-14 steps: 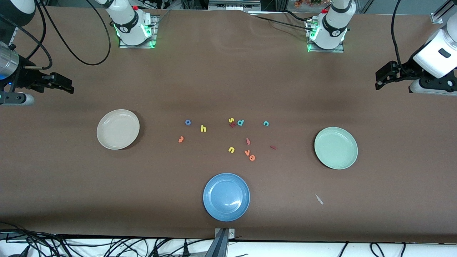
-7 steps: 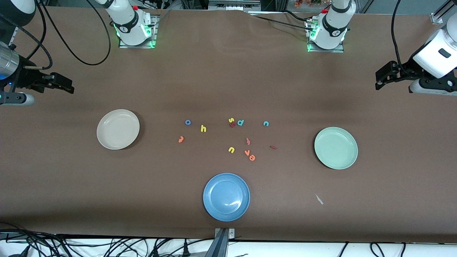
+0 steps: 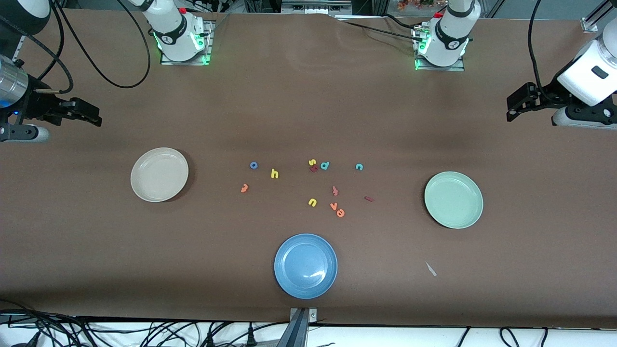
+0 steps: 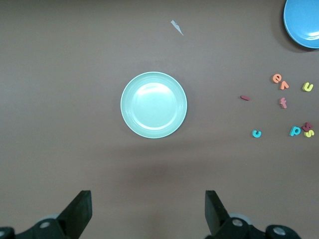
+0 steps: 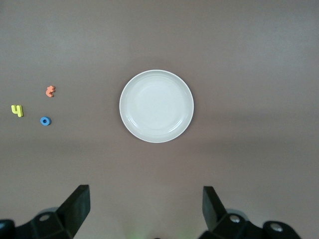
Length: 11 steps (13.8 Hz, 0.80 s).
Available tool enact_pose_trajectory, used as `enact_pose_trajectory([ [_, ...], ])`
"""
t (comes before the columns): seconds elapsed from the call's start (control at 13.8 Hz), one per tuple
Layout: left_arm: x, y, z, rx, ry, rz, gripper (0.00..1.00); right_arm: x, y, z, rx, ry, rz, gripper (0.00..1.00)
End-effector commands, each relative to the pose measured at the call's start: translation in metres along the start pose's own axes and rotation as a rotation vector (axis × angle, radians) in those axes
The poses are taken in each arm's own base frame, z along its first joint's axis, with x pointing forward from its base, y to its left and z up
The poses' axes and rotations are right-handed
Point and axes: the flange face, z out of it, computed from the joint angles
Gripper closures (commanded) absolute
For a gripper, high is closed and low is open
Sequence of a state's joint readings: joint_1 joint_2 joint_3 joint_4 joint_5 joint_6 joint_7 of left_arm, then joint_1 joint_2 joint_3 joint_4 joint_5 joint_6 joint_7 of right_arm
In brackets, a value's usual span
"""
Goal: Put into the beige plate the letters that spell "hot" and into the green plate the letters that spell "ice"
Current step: 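Reach the right gripper to the orange t, the left to the pink stick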
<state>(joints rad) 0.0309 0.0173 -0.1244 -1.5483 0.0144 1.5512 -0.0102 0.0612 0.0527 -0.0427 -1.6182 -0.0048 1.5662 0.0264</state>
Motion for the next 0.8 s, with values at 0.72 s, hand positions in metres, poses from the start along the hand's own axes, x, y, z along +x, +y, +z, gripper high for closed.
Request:
enact_pose_trajectory([
  [0.72,0.063,0.125,0.16,-0.126,-0.215,0.196,0.0,0.005,-0.06,0.008,0.005,0.015,0.056,0.0],
])
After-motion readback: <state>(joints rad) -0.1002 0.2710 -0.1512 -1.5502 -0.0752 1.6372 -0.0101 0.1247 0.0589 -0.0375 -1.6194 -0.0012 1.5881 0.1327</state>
